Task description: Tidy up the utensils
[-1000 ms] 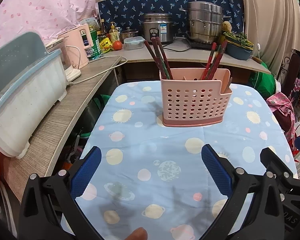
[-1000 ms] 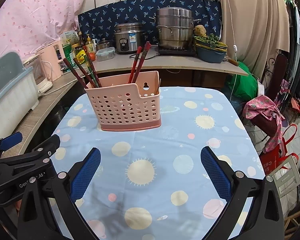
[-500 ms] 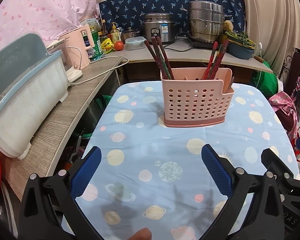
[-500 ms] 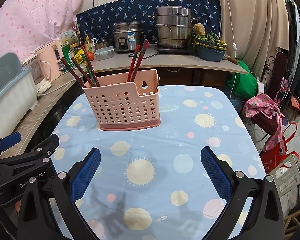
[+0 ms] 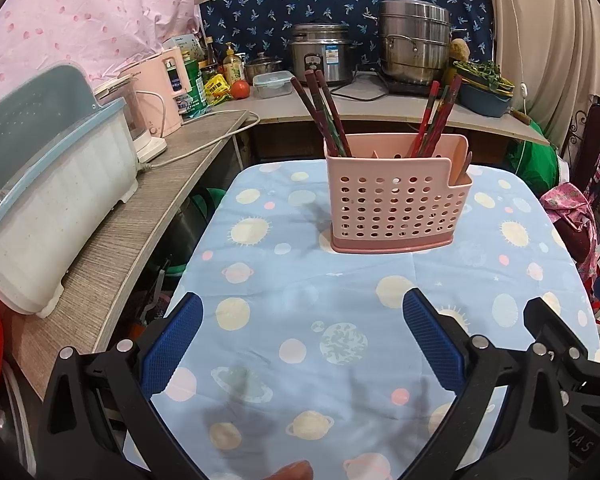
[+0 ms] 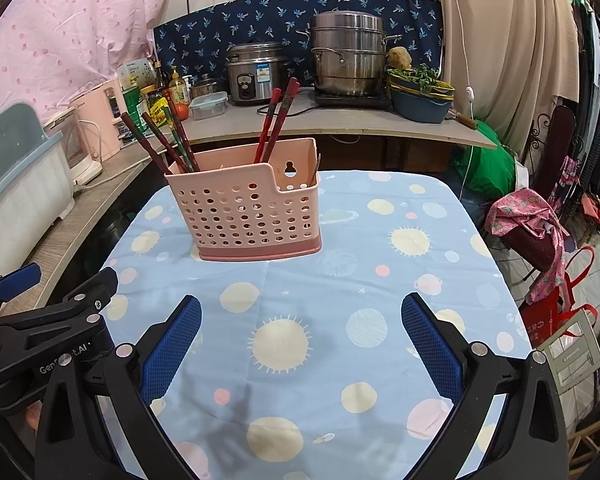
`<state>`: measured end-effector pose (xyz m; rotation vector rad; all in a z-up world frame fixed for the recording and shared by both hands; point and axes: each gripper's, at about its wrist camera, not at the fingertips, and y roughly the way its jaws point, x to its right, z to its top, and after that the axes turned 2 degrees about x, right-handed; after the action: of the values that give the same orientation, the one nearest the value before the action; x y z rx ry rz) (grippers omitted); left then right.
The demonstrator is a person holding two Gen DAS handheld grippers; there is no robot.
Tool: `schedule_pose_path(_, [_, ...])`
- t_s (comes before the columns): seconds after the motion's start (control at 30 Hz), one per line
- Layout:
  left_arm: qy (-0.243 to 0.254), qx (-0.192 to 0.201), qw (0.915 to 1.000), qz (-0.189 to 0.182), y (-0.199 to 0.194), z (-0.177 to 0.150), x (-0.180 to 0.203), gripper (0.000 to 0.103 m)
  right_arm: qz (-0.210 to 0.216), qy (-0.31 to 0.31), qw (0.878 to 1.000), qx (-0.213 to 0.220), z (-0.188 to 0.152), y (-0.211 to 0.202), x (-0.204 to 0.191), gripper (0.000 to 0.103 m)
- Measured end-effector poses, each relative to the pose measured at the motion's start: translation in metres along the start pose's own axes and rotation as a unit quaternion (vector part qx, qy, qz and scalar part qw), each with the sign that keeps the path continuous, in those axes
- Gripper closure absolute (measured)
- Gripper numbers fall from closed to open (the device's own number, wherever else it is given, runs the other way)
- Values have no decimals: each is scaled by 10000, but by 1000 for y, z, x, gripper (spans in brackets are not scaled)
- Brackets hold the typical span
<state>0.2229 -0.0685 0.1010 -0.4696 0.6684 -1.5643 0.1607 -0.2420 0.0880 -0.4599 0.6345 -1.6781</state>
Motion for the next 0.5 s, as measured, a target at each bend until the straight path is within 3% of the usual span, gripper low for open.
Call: schedule_pose_path(0.5, [30,-12,10000,15,3,2,1,7,-3,15,10000,-21,1,3,0,6])
